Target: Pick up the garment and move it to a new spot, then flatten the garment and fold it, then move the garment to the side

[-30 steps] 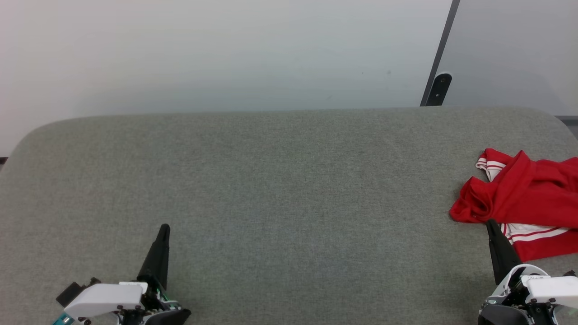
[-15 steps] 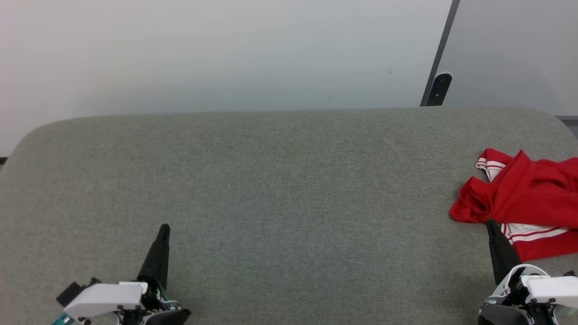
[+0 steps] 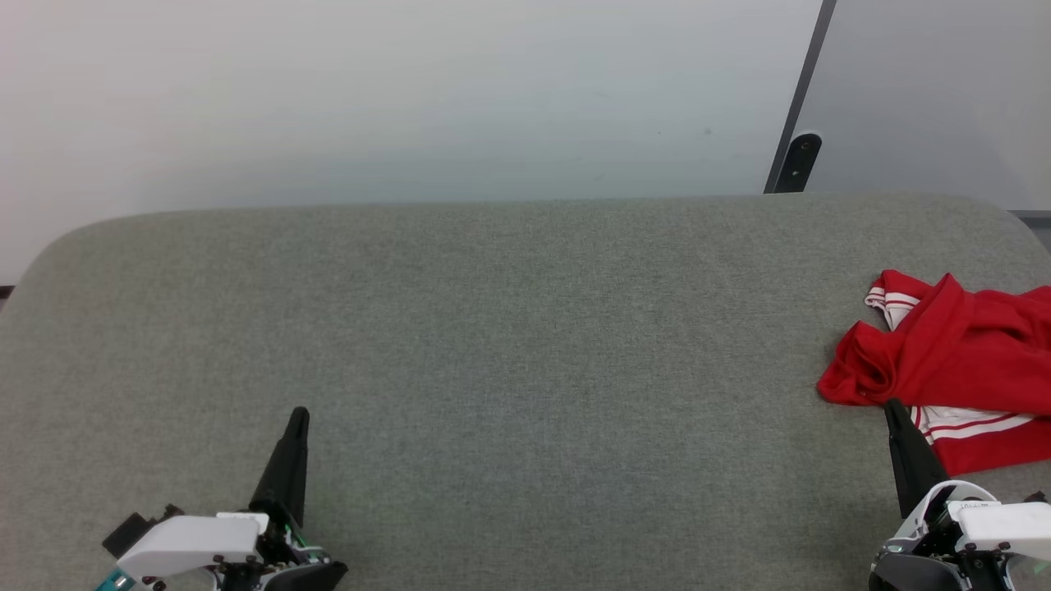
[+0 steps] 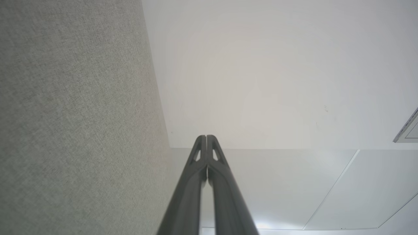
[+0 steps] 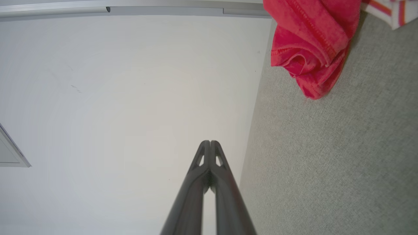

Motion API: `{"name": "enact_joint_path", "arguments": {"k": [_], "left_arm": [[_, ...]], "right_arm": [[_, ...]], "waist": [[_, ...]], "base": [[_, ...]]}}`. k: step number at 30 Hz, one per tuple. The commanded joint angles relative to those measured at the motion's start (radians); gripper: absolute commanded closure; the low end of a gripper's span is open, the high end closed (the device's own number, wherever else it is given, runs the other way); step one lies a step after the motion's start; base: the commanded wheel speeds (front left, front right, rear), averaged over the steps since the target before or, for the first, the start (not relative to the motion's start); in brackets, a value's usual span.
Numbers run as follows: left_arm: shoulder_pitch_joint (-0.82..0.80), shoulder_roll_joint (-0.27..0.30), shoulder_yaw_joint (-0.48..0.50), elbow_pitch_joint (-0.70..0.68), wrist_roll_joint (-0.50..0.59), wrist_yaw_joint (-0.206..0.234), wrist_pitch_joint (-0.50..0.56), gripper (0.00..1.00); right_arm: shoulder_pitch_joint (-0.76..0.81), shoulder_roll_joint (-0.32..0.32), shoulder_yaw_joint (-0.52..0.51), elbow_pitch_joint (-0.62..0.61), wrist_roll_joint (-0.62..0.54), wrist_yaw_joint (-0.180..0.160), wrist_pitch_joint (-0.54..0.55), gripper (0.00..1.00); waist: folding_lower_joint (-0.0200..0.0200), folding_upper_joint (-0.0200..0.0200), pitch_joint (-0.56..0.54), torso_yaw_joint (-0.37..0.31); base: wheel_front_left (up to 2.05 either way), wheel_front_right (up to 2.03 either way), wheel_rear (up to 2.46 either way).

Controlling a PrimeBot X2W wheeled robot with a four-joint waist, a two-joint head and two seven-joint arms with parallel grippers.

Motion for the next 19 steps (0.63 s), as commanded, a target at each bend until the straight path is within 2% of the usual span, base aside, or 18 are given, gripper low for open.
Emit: {"name": "enact_joint_path", "arguments": {"k": [1,19], "left_arm": [[-0.01,0.0,0.002,0.0,-0.003,-0.007,0.001,1.0],[-0.01,0.0,0.001,0.0,-0.003,-0.007,0.001,1.0]], "right_arm": [[-0.004,0.002,0.0,0.0,0.004,-0.001,-0.001,1.0],[-0.004,0.002,0.0,0.0,0.004,-0.001,-0.001,1.0]], "waist": [[0.0,0.0,0.0,0.0],[0.0,0.0,0.0,0.0]], "base": [[0.0,0.0,0.0],[0.0,0.0,0.0]]}}
